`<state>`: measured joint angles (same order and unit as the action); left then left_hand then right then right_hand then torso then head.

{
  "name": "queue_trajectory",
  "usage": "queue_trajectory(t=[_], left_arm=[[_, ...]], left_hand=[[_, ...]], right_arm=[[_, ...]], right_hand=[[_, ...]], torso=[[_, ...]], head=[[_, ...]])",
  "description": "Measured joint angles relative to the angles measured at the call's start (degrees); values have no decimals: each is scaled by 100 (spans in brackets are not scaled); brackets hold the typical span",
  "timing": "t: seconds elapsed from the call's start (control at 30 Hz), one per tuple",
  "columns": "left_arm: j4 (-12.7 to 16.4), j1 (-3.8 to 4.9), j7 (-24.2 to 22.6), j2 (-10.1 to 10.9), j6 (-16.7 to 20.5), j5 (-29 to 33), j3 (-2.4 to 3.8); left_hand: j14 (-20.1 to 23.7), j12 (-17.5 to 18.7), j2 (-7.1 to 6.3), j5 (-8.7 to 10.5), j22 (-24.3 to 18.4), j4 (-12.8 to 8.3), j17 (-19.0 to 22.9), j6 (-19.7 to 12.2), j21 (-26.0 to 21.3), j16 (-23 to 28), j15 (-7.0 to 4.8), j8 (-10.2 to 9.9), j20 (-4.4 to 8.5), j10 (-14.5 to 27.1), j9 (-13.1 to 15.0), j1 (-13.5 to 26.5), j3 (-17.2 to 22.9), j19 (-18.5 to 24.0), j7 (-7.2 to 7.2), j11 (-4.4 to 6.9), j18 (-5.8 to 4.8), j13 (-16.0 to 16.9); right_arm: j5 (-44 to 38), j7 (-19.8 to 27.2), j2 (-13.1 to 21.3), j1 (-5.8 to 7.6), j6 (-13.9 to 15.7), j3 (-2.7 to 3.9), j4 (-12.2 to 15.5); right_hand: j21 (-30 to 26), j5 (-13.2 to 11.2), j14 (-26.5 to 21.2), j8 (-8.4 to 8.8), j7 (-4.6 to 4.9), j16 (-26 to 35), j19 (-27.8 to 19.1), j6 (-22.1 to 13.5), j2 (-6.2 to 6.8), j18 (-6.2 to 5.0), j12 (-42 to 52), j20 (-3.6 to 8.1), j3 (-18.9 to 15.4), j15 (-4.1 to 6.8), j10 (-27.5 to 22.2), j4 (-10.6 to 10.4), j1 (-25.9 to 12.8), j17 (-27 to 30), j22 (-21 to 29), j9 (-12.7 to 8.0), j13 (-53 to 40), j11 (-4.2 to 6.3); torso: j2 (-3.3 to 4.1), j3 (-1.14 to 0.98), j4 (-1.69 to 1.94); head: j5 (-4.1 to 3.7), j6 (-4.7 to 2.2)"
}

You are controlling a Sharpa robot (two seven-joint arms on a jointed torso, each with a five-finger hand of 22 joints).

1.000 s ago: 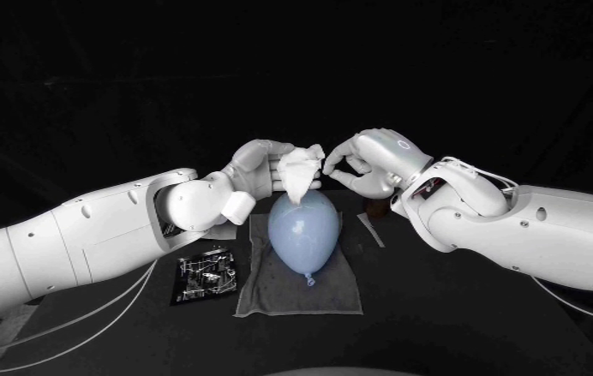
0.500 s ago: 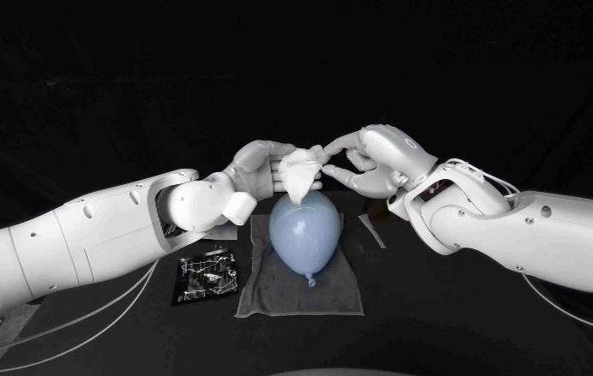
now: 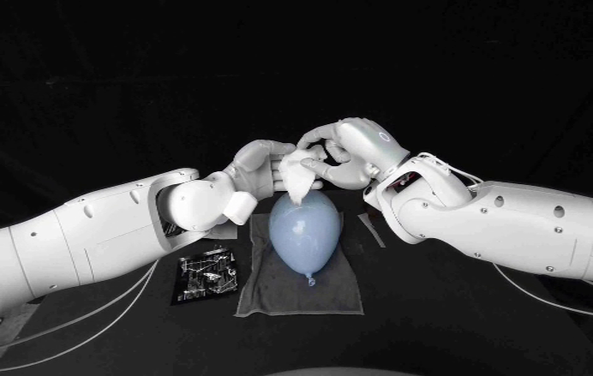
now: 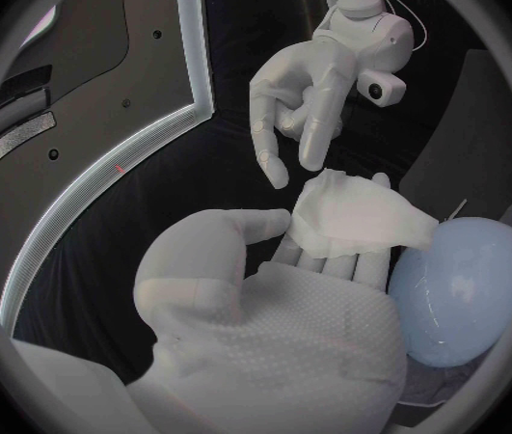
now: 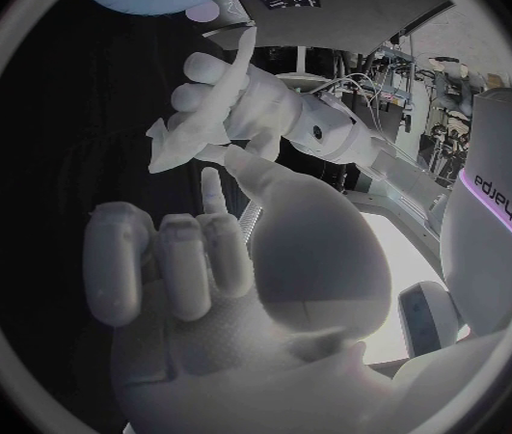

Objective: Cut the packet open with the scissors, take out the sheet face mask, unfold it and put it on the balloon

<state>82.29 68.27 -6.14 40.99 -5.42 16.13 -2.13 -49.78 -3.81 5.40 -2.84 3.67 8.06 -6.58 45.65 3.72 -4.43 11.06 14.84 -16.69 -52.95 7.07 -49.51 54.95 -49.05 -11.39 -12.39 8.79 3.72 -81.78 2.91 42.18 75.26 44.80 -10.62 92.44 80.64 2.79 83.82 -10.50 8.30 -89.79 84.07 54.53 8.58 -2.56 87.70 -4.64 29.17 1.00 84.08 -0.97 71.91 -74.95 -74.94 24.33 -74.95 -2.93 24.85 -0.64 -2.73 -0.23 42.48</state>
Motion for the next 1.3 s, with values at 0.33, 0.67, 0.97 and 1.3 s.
queue_trajectory(t=[0.33, 0.67, 0.97, 1.3], left_arm=[[-4, -4, 2, -4, 18, -1, -4], [-13, -5, 8, -7, 48, -1, -7], [-16, -1, 9, -15, 48, -3, -1], [-20, 0, 6, -17, 48, -4, -1]], left_hand=[[0, 0, -20, 0, 0, 0, 0, -1, 0, 0, 0, -23, 0, 0, 0, -20, 0, 0, 0, 0, -1, 1], [0, 0, -20, 0, 0, 0, 1, -1, 0, 0, 0, -24, 0, 0, 0, -19, 0, 0, 0, 0, -2, 1], [1, 0, -20, 0, 0, 0, 1, -1, 0, 0, 1, -24, 0, 1, 0, -19, 0, 1, 0, 0, -2, -4], [1, 0, 1, 0, -1, 0, 1, -1, 0, 0, 1, -24, 0, 1, 0, -41, 0, 1, 0, 0, -3, -3]], right_arm=[[-240, -427, -239, -29, -154, 4, -210], [-377, -583, -256, -45, -212, 7, -197], [-428, -574, -217, -67, -212, 2, -108], [-466, -570, -220, -79, -237, 0, -102]], right_hand=[[0, 0, 19, -1, -9, -1, -10, 8, 0, 0, -8, -10, 0, -20, 0, 0, 0, 0, 0, -2, 2, 0], [39, 0, 19, -13, -92, 3, -11, 250, -20, -1, 72, -11, -25, -20, -1, -6, 87, 5, 4, -3, 4, 1], [67, 0, 19, -37, -129, 19, -20, 337, -58, -1, 114, -19, -33, -20, -4, 1, 124, 4, 2, 14, 1, 5], [67, 0, 19, -37, -129, -1, -21, 337, -49, -1, 114, -19, -44, -20, -5, -10, 133, 0, -1, 16, 0, 6]], torso=[[-3, 1, 0], [-6, -2, -7], [-5, -4, -7], [-3, -3, -3]], head=[[17, 4], [14, 12], [12, 13], [10, 17]])
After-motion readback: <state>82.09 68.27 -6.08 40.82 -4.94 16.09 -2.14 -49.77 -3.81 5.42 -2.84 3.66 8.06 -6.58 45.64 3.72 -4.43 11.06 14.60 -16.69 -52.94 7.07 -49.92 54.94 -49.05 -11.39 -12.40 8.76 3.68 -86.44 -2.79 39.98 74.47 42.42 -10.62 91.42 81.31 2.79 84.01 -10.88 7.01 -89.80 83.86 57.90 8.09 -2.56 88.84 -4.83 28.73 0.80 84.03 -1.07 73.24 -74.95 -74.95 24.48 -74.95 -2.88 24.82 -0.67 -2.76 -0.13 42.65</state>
